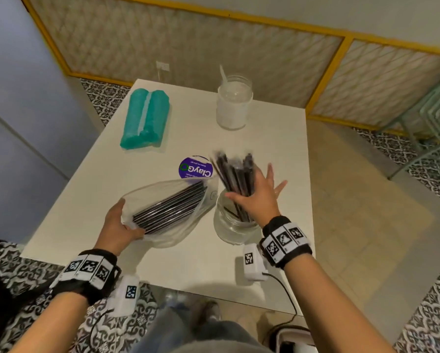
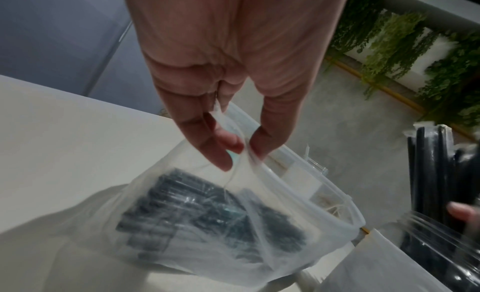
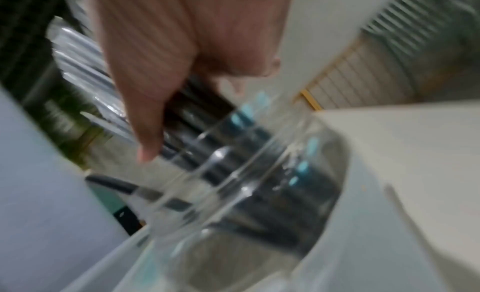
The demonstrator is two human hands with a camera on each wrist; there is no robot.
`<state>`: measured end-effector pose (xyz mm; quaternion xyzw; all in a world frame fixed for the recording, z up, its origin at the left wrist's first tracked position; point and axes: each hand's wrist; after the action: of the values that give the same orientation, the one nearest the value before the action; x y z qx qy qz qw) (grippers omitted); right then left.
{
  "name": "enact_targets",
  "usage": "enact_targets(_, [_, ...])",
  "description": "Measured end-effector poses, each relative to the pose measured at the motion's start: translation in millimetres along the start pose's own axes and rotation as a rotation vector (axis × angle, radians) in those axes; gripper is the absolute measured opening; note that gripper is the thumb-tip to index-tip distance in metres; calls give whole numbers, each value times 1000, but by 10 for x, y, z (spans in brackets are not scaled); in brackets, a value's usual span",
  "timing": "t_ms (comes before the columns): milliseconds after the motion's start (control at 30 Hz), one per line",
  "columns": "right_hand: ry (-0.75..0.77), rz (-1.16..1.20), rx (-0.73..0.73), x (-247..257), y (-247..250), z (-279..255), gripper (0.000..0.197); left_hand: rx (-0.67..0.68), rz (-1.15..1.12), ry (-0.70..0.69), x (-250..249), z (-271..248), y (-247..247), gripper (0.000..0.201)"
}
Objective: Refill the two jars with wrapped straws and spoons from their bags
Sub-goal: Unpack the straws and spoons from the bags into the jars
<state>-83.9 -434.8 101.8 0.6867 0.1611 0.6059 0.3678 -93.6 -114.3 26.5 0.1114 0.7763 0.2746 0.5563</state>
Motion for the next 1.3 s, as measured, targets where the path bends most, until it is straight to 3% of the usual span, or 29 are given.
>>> enact_targets(67, [18,-295,105,-81,55,10,122,5,24,0,23,37,26,94])
enact_targets(100, [-10,-357,143,-79,122,4,130,15,34,-1,40,57,40,94])
enact_targets(267, [-163,-447,356,197,540,-102,135,74,87,-41,47,132,128,93])
enact_targets(333, [-113,-434,362,376,626,-199,132,104,106,-58,59,164,172,94])
enact_targets(433, [84,-288,277,673,519,-344,125,150,99,-76,65,168,223,93])
enact_targets(500, [249,-92,164,851,233,-425,107,161,119,-109,55,130,254,91])
enact_targets(567, [362,112,109,1007,-179,-517,73,160,127,-161,28,74,272,88])
enact_targets(633, [401,133,226,1062,-676,-556,48,144,114,-206,30,35,289,87])
enact_targets(700, [396,33,431,1022,-1212,-521,39,140,85,-227,35,-4,309,88])
enact_targets(767, [436,-87,567,937,-1697,-431,36,149,52,-209,34,-24,332,87])
enact_targets(833, [504,-285,643,853,-2074,-323,51,155,47,-204,74,-4,360,83])
enact_targets(900, [507,-467,682,808,-2290,-261,67,182,29,-202,163,56,399,86])
enact_targets(1000, [522,-617,704,761,-2477,-238,72,222,67,-184,218,119,493,96])
enact_targets(1100, [547,-670,681,775,-2540,-198,58,247,98,-189,166,177,560,95])
enact_targets(1167, [547,-627,637,805,-2504,-137,44,252,95,-194,164,244,611,94])
enact_targets(1300, [541,-495,586,879,-2270,-27,35,279,68,-200,211,367,702,94])
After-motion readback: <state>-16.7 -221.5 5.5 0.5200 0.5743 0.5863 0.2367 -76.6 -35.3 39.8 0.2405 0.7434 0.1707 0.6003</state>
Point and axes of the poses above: each hand's wrist, its own z-axis towards the middle knuckle, its own y-axis out of the back of the hand, x = y × z, and after that the axes turned 9 degrees about -x, right-handed
